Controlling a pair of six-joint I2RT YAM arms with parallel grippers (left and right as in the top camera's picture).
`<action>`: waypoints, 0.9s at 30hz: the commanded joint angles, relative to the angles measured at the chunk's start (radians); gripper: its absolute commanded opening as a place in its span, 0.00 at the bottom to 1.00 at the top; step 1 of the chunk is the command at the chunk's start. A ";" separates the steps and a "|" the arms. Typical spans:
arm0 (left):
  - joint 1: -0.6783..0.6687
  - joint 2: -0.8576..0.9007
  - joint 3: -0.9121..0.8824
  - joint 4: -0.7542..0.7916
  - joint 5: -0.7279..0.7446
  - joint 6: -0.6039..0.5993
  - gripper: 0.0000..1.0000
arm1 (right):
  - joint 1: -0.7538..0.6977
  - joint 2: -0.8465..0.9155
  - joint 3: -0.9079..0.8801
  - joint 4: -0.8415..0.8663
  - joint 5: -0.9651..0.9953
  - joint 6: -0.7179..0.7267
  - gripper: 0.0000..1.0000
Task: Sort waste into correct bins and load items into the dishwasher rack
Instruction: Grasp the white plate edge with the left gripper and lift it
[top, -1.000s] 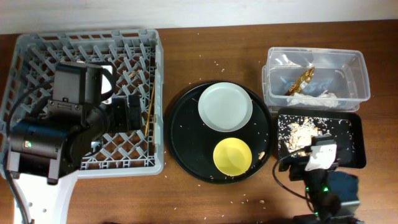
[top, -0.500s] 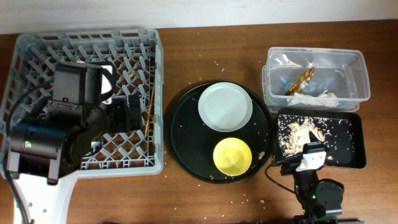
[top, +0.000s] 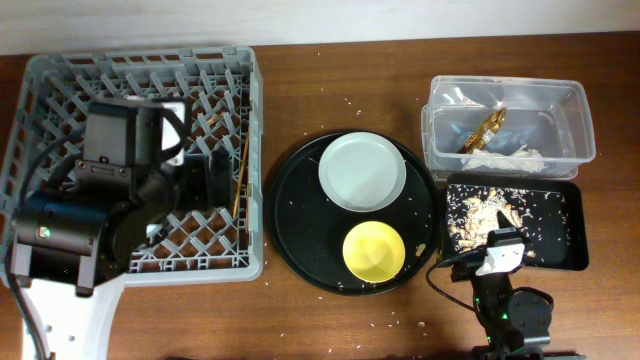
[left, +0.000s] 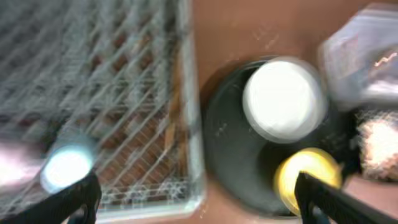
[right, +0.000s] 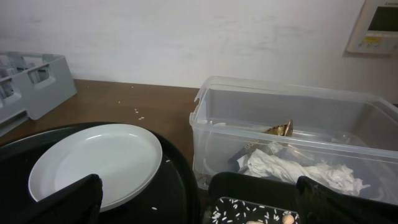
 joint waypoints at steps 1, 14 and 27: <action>-0.013 0.026 -0.001 0.156 0.265 0.002 0.99 | -0.006 -0.010 -0.010 0.003 -0.009 -0.006 0.99; -0.255 0.683 -0.001 0.253 0.151 -0.032 0.71 | -0.006 -0.010 -0.010 0.003 -0.008 -0.006 0.98; -0.248 0.977 -0.001 0.376 0.282 -0.032 0.13 | -0.006 -0.010 -0.010 0.003 -0.009 -0.006 0.98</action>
